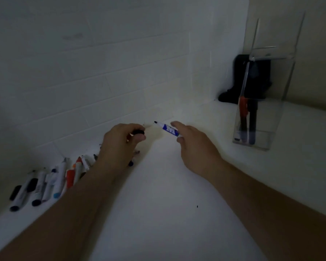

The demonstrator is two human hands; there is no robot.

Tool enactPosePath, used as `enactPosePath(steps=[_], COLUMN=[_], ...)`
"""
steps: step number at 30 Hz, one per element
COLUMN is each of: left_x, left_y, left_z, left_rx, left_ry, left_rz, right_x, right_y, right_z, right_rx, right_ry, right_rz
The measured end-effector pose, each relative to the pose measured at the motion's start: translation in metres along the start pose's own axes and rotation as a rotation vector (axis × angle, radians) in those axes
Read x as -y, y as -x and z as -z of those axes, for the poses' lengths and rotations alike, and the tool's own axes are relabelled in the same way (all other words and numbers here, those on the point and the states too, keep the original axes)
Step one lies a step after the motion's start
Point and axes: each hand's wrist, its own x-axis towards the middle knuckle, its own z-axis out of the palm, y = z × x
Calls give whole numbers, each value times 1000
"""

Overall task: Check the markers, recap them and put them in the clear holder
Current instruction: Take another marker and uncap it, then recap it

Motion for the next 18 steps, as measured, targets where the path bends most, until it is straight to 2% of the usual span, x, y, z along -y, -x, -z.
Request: enactPosePath(steps=[4,9,15,18], left_x=[-1,-5,-2,-7], left_y=[9,11,14,15], left_z=[8,1,-9,-7], left_rx=[-30,-49,-48,-16], left_ry=[129,251,135,114], left_rz=[92,105,-52,-104], right_x=[-3,1,2,3], right_y=[-2,1,3,3], right_z=[-2,2,2,4], right_rx=[-57,-52,-47,-49], right_ry=[73,68,78,168], right_rz=[92,86,77,102])
